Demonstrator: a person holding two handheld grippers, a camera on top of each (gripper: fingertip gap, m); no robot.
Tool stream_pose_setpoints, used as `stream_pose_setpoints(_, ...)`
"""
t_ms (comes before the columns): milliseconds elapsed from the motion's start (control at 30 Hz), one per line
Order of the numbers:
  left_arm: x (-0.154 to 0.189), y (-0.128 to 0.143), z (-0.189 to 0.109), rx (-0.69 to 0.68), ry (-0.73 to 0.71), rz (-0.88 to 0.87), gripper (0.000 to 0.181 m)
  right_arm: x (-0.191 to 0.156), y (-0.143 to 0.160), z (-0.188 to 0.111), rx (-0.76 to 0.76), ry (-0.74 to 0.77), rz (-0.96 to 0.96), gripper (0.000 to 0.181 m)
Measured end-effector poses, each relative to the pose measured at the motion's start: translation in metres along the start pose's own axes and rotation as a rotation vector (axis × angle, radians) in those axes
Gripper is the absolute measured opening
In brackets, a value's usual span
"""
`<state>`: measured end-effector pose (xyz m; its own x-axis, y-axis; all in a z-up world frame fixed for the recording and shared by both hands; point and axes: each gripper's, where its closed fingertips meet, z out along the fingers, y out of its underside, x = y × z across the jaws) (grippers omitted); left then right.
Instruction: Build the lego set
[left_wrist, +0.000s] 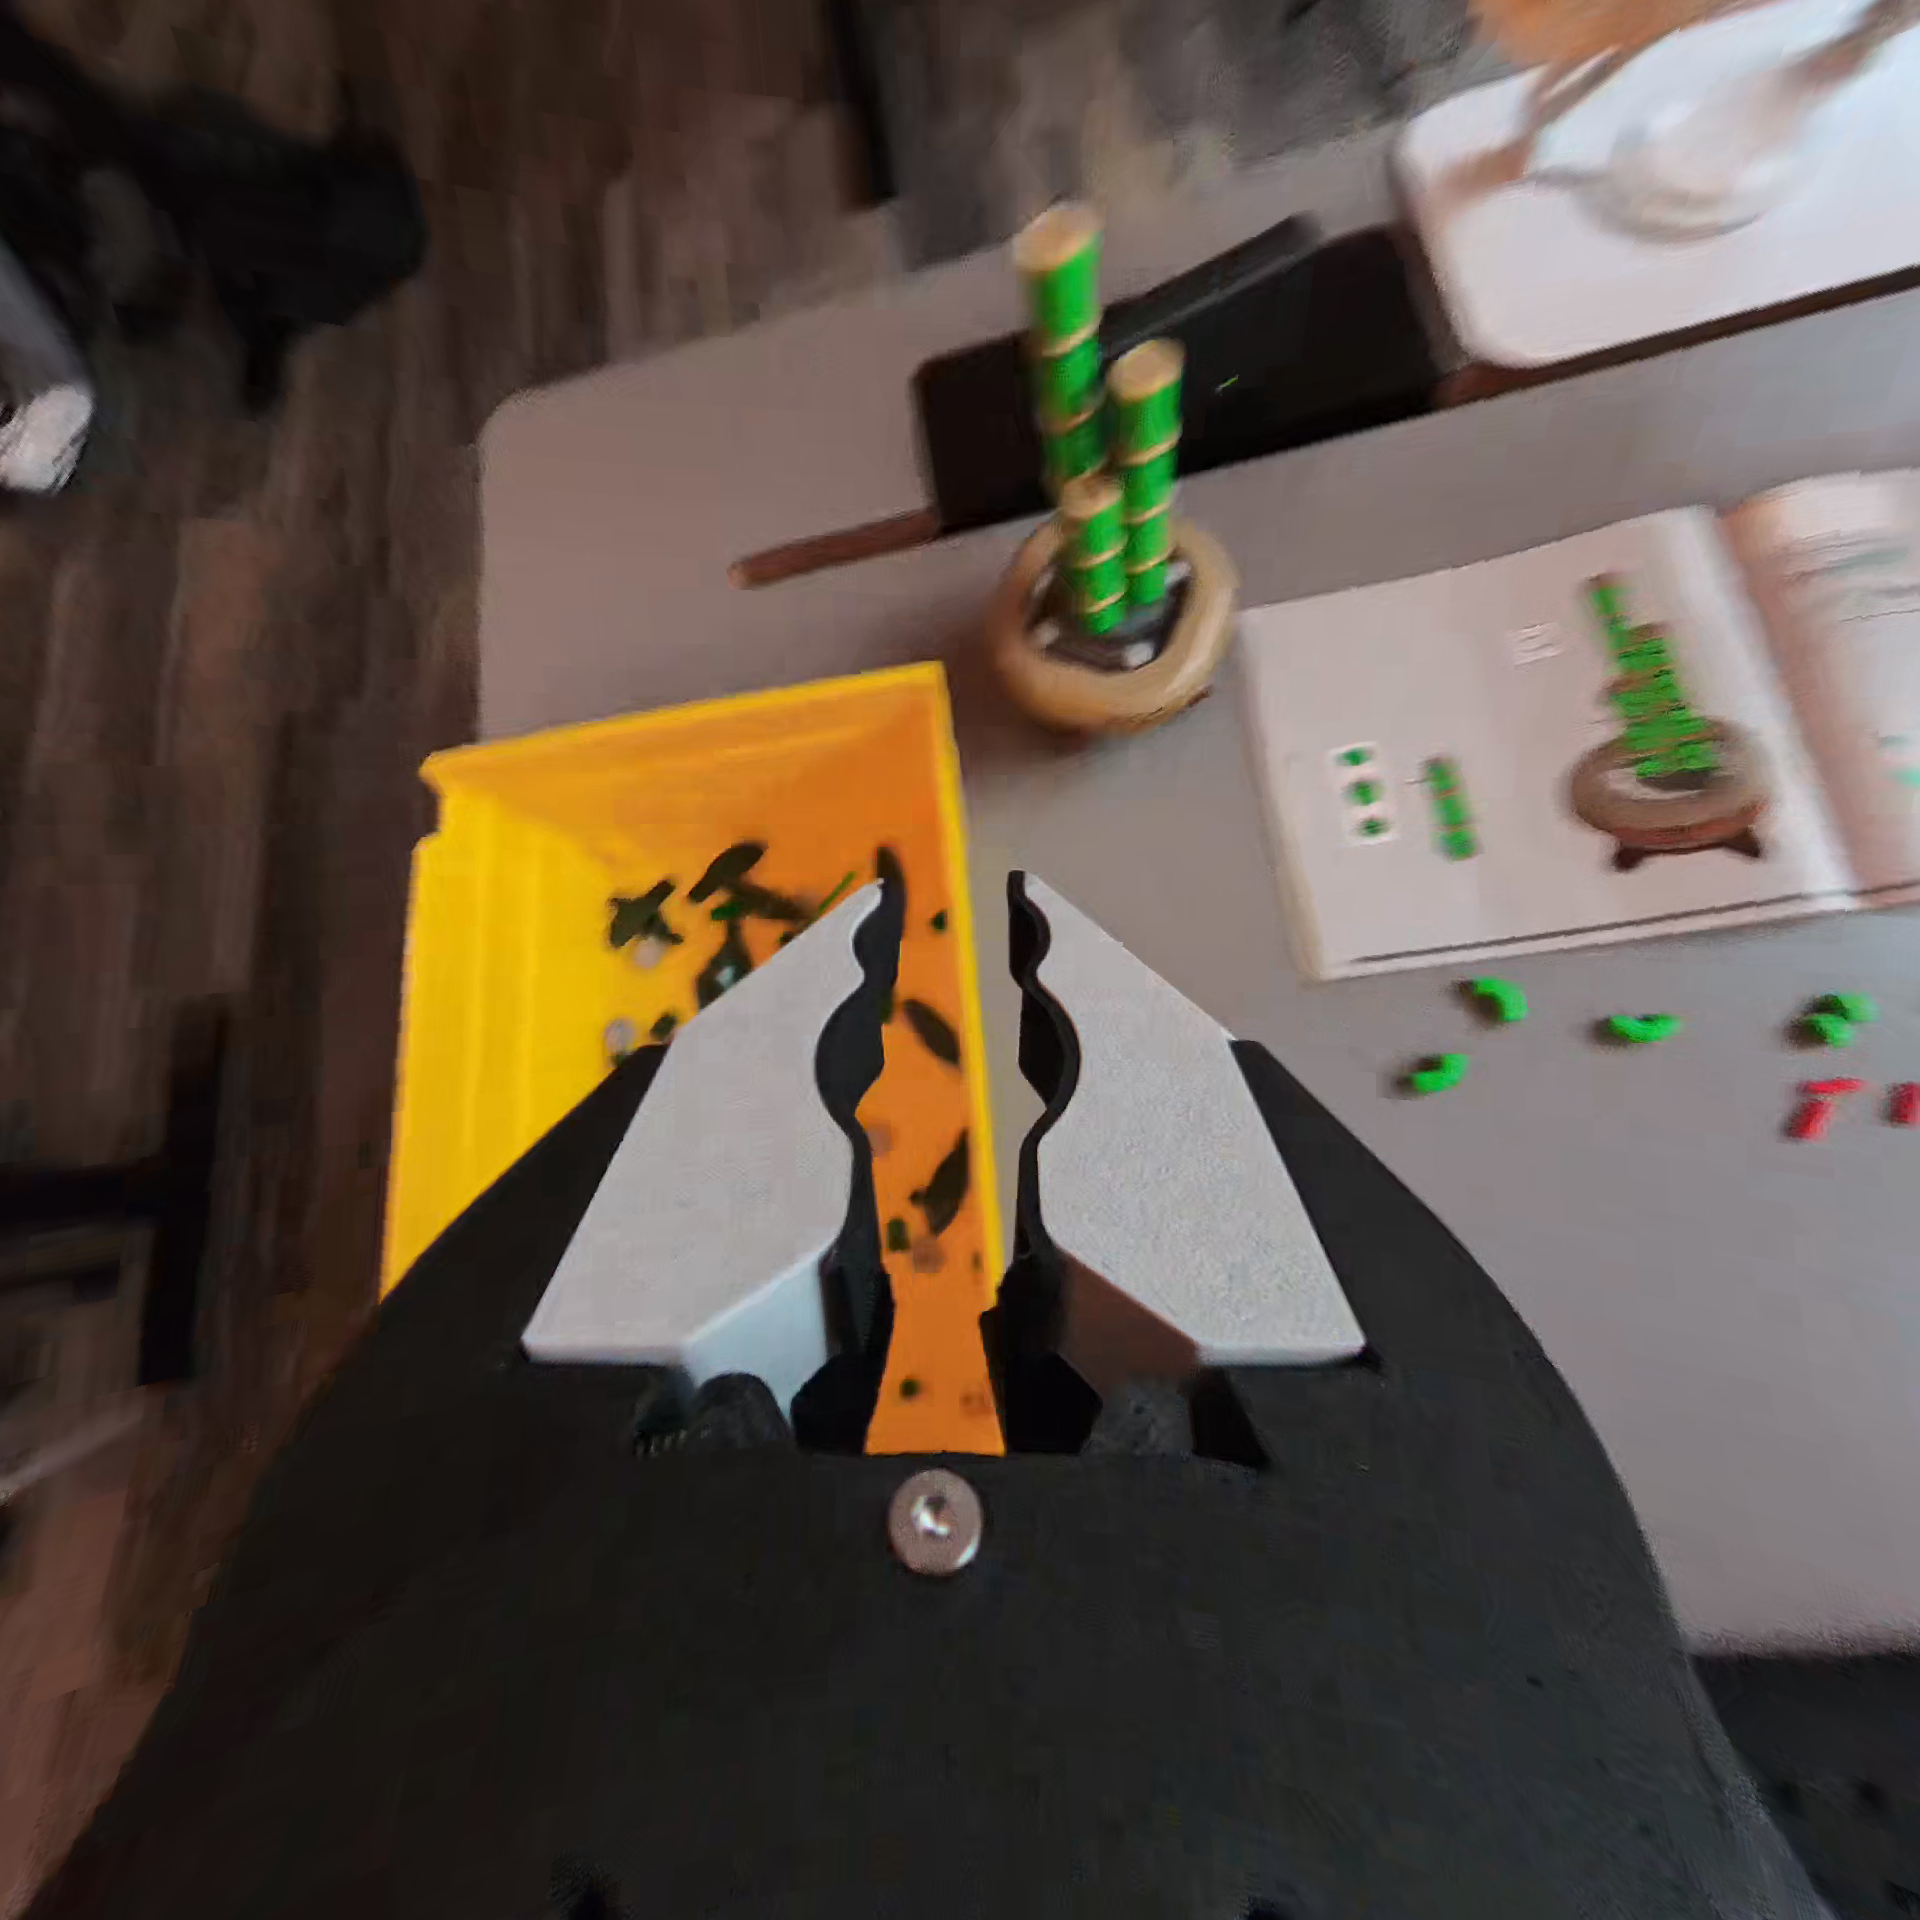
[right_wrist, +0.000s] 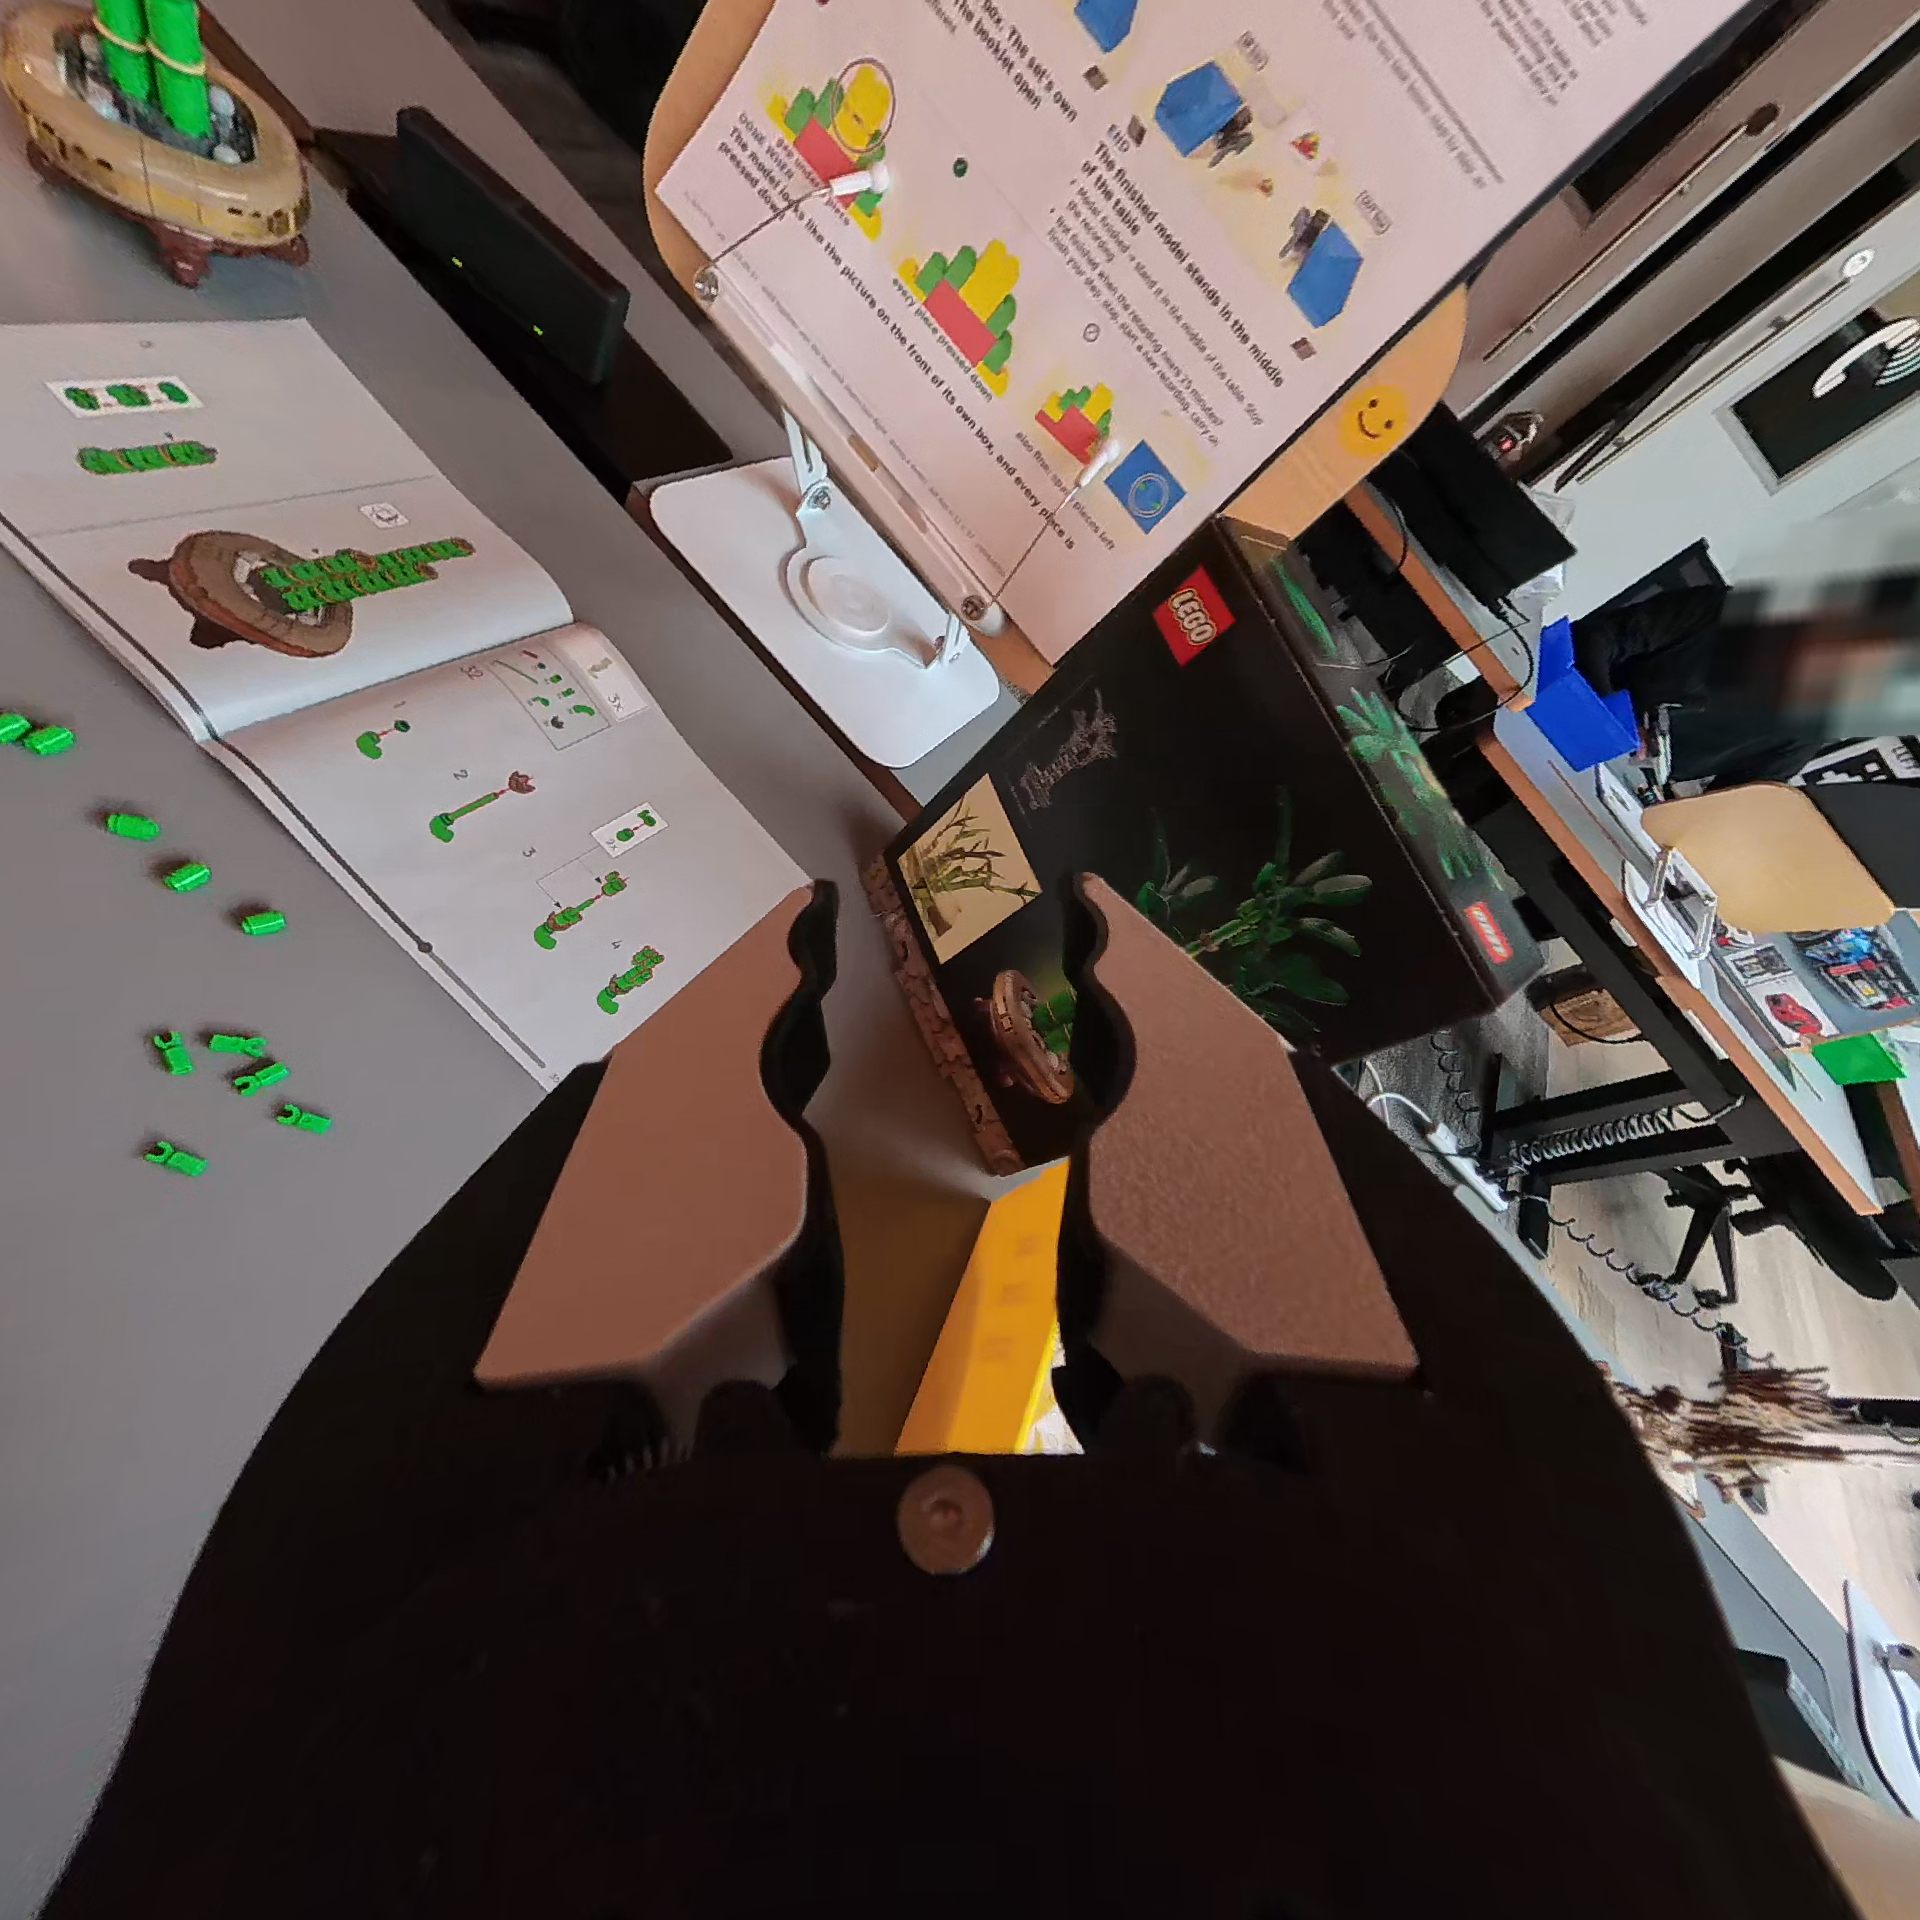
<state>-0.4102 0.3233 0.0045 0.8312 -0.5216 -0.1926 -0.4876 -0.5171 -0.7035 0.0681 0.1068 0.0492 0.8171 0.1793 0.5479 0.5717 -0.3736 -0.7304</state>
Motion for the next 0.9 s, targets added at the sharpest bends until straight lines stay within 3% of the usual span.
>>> stream_pose_setpoints(33, -0.019, 0.014, 0.007, -0.045, -0.038, -0.027, 0.021, -0.002, 0.001, 0.004, -0.01, -0.006, -0.003, 0.043)
stream_pose_setpoints(167, -0.071, 0.057, 0.045, -0.183, -0.083, -0.141, 0.018, -0.004, 0.011, 0.013, -0.075, 0.002, -0.026, 0.043)
stream_pose_setpoints(400, -0.098, 0.097, 0.113, -0.294, -0.001, -0.305, 0.016, -0.002, 0.021, 0.017, -0.125, 0.018, -0.021, 0.043)
stream_pose_setpoints(533, -0.09, 0.116, 0.131, -0.381, 0.056, -0.347, 0.005, -0.003, 0.028, 0.019, -0.161, 0.016, -0.034, 0.043)
stream_pose_setpoints(767, -0.064, 0.14, 0.142, -0.543, 0.183, -0.45, 0.009, -0.002, 0.032, 0.02, -0.172, 0.013, -0.028, 0.043)
stream_pose_setpoints(900, -0.057, 0.141, 0.143, -0.56, 0.219, -0.474, 0.013, -0.004, 0.034, 0.021, -0.177, 0.001, -0.037, 0.043)
